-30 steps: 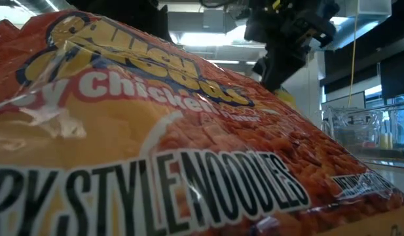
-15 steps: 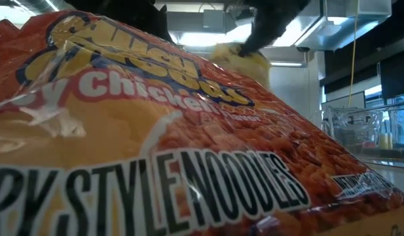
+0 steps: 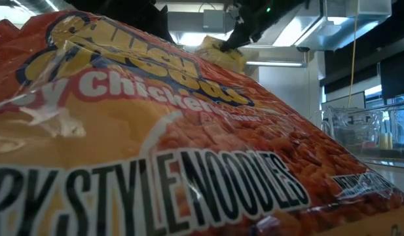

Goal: Sort Maruchan noodles
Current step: Put the yellow noodle pack into the top left transparent bin

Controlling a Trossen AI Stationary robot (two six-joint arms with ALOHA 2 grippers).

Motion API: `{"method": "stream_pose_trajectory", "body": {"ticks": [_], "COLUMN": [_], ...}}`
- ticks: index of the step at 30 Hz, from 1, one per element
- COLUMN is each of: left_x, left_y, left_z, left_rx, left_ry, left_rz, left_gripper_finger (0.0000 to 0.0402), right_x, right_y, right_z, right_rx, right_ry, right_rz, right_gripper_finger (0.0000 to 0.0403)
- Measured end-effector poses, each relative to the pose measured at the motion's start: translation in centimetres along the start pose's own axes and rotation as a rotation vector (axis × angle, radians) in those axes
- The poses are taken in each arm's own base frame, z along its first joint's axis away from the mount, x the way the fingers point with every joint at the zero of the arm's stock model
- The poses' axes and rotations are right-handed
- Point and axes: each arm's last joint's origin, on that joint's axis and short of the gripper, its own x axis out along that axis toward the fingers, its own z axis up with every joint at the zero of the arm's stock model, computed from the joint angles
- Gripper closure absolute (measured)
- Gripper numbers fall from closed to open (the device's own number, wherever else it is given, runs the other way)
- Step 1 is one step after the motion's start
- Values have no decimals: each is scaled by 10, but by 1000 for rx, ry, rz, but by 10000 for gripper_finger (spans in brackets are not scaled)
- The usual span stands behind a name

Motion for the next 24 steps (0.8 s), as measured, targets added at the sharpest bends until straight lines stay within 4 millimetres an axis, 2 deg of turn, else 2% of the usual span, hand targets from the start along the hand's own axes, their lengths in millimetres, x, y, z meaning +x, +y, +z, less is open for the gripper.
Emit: {"method": "stream_pose_trajectory", "body": {"ticks": [6,11,18,24], "left_x": [3,7,9,13], "left_y": [3,6,8,12], "left_z": [1,2,2,3], "left_rx": [-6,-12,-15,-21], "left_ry": [3,7,13,19], "left_rz": [13,24,27,39], "left_gripper_finger": [227,227,227,227], "right_x": [32,59,89,106], "right_y": [-8,-11,-2,3], "right_z": [-11,-29,-47,-59], "right_rx": [-31,-60,-86,-91], "right_ry": [0,77,135,161], "right_rz": [21,22,55,83], "right_gripper_finger": [403,403,403,403]}}
